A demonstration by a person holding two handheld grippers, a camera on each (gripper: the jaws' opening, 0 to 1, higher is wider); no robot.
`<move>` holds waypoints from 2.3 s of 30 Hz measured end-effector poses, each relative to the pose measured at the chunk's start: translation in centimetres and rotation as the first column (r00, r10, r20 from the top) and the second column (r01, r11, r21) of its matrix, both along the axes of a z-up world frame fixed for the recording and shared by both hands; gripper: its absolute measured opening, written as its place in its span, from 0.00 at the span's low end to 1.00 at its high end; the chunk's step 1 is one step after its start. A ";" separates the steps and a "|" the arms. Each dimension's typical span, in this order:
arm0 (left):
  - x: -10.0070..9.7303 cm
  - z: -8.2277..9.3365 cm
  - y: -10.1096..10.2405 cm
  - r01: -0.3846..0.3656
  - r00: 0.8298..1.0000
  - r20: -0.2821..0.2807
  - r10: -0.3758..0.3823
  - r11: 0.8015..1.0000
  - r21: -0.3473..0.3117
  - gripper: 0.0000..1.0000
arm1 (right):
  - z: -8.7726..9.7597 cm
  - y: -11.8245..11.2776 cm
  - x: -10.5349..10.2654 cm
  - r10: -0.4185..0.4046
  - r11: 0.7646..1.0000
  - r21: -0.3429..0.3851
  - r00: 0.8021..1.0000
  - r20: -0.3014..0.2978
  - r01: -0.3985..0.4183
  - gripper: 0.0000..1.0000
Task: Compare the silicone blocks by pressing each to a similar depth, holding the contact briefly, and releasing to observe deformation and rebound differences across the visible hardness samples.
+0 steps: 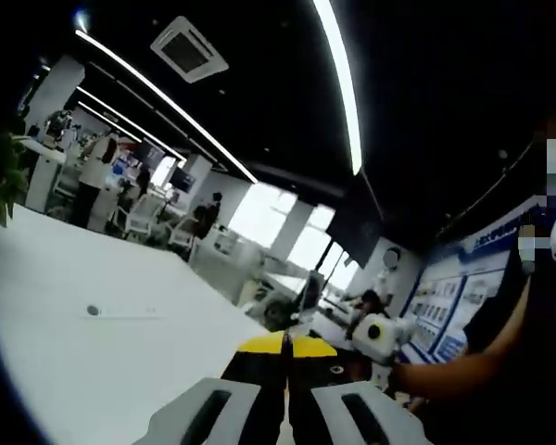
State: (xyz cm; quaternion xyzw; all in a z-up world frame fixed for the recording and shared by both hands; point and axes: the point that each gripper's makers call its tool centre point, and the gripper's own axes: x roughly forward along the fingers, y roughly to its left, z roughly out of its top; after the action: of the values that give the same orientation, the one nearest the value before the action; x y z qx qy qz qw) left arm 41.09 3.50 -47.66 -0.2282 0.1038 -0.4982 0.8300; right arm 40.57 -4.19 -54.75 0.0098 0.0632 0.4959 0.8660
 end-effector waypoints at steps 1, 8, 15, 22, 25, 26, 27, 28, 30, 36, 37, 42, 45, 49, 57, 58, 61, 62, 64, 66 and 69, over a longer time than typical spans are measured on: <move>-0.3 0.1 -0.1 0.005 1.000 0.007 -0.005 1.000 -0.002 0.00 | 0.0 0.2 0.1 0.004 1.000 0.001 1.000 -0.003 -0.004 0.96; -1.5 0.8 -0.2 0.029 1.000 -0.011 -0.030 0.998 -0.053 0.00 | 1.0 3.2 -1.1 0.118 0.991 0.066 0.993 -0.015 -0.117 0.84; -2.5 1.0 -0.6 0.051 0.998 -0.022 -0.053 0.997 -0.060 0.00 | 1.8 5.4 -1.9 0.182 0.971 0.170 0.981 -0.073 -0.167 0.73; -2.8 1.2 -0.8 0.052 0.998 -0.028 -0.054 0.995 -0.080 0.00 | 1.5 5.9 -2.4 0.202 0.969 0.160 0.978 -0.060 -0.191 0.56; -2.8 1.4 -0.8 0.055 0.998 -0.032 -0.058 0.994 -0.095 0.00 | 1.9 5.8 -2.6 0.215 0.965 0.164 0.975 -0.053 -0.204 0.51; -2.8 1.5 -0.7 0.055 0.998 -0.033 -0.058 0.994 -0.098 0.00 | 2.2 5.7 -2.6 0.217 0.962 0.179 0.975 -0.050 -0.205 0.48; -2.8 1.6 -0.7 0.055 0.998 -0.031 -0.058 0.994 -0.099 0.00 | 2.5 5.6 -2.5 0.216 0.960 0.190 0.975 -0.050 -0.203 0.47; -2.7 1.7 -0.7 0.057 0.998 -0.031 -0.060 0.993 -0.102 0.00 | 2.6 5.6 -2.5 0.217 0.959 0.195 0.975 -0.050 -0.203 0.45; -2.7 1.9 -0.8 0.059 0.997 -0.035 -0.063 0.992 -0.112 0.00 | 2.7 5.6 -2.4 0.217 0.958 0.204 0.975 -0.053 -0.203 0.44; -2.9 2.4 -0.9 0.068 0.996 -0.041 -0.075 0.988 -0.137 0.00 | 3.5 5.6 -2.2 0.215 0.952 0.234 0.975 -0.046 -0.199 0.43; -2.9 2.4 -0.8 0.067 0.996 -0.042 -0.074 0.988 -0.140 0.00 | 3.7 5.7 -2.2 0.217 0.951 0.235 0.975 -0.037 -0.202 0.42; -3.3 3.0 -0.7 0.083 0.995 -0.039 -0.090 0.985 -0.150 0.00 | 3.9 6.0 -2.0 0.211 0.951 0.237 0.977 -0.032 -0.198 0.50; -3.4 3.1 -0.6 0.080 0.995 -0.039 -0.087 0.985 -0.156 0.00 | 4.8 6.6 -3.0 0.258 0.934 0.262 0.966 -0.017 -0.244 0.35; -3.4 3.0 -0.5 0.074 0.996 -0.043 -0.082 0.984 -0.163 0.00 | 4.5 6.7 -2.8 0.243 0.941 0.248 0.969 -0.030 -0.229 0.33; -3.2 2.3 -0.2 0.054 0.997 -0.041 -0.060 0.989 -0.135 0.00 | 3.9 6.6 -3.4 0.260 0.946 0.221 0.962 -0.088 -0.235 0.21; -3.1 2.3 -0.2 0.053 0.997 -0.039 -0.059 0.990 -0.134 0.00 | 3.8 6.7 -3.5 0.269 0.945 0.221 0.956 -0.112 -0.240 0.19; -3.1 1.8 0.1 0.042 0.999 -0.009 -0.043 0.996 -0.082 0.00 | 3.5 6.9 -3.7 0.274 0.952 0.180 0.951 -0.141 -0.248 0.16; -3.1 1.5 0.3 0.043 0.999 0.016 -0.042 0.998 -0.042 0.00 | 3.4 7.0 -3.7 0.277 0.953 0.167 0.950 -0.146 -0.252 0.15; -3.5 1.2 0.5 0.049 0.997 0.054 -0.050 0.998 0.035 0.00 | 2.9 7.2 -3.9 0.288 0.953 0.141 0.943 -0.164 -0.267 0.13; -3.7 0.9 0.7 0.048 0.996 0.076 -0.054 0.996 0.080 0.00 | 2.5 7.4 -4.2 0.303 0.950 0.142 0.931 -0.204 -0.278 0.11; -3.7 0.5 1.0 0.052 0.995 0.082 -0.061 0.992 0.112 0.00 | 2.1 7.9 -4.4 0.301 0.952 0.116 0.931 -0.207 -0.282 0.09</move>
State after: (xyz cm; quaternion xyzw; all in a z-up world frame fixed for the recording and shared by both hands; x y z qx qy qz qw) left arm 37.34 4.54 -47.13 -0.1579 0.1019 -0.5243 0.8305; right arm 36.14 3.69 -52.63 0.0924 0.1393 0.6169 0.7691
